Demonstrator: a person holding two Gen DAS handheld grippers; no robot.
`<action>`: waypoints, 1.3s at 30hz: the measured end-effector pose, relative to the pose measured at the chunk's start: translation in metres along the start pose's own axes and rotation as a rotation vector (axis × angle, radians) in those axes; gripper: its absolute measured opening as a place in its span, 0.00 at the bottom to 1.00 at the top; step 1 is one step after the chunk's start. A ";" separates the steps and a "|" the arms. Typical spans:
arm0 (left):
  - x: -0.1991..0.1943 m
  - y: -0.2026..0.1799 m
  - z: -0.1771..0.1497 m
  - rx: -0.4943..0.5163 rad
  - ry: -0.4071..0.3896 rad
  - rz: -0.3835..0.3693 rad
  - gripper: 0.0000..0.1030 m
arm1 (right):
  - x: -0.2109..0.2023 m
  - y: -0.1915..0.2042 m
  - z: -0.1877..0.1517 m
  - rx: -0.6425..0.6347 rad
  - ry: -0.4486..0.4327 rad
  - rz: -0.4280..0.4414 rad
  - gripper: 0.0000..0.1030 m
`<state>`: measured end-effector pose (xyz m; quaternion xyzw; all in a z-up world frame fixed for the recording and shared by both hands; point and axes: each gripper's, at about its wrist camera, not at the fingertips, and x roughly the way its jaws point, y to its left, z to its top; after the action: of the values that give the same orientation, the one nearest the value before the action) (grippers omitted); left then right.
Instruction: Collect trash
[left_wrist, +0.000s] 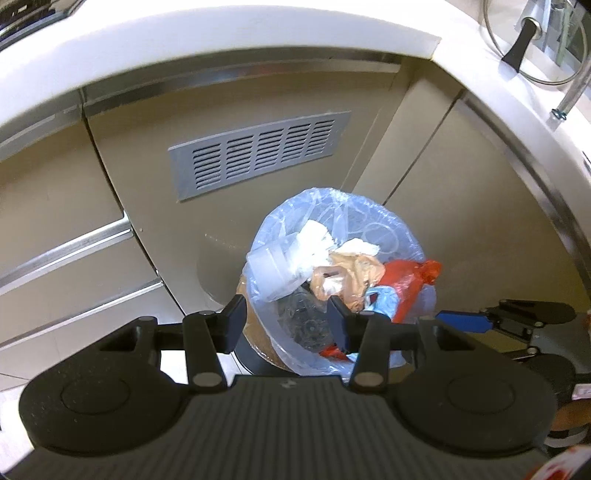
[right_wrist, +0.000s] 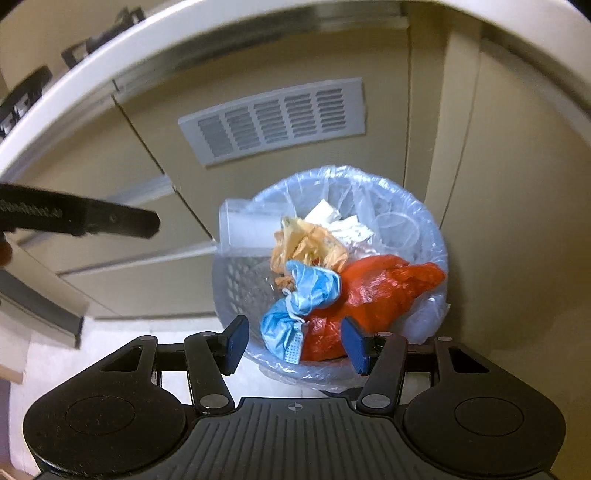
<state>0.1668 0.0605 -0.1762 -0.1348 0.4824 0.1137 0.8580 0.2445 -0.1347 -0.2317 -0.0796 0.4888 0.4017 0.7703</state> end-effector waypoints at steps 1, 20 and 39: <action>-0.004 -0.003 0.001 0.008 -0.003 0.003 0.43 | -0.006 0.000 0.001 0.014 -0.009 0.003 0.54; -0.139 -0.030 0.012 0.217 -0.092 -0.058 0.60 | -0.148 0.058 0.008 0.294 -0.214 -0.090 0.76; -0.242 0.024 -0.047 0.353 -0.149 -0.176 0.65 | -0.212 0.206 -0.042 0.406 -0.324 -0.239 0.76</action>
<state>-0.0019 0.0517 0.0055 -0.0153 0.4163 -0.0382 0.9083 0.0304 -0.1341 -0.0241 0.0845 0.4169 0.2093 0.8805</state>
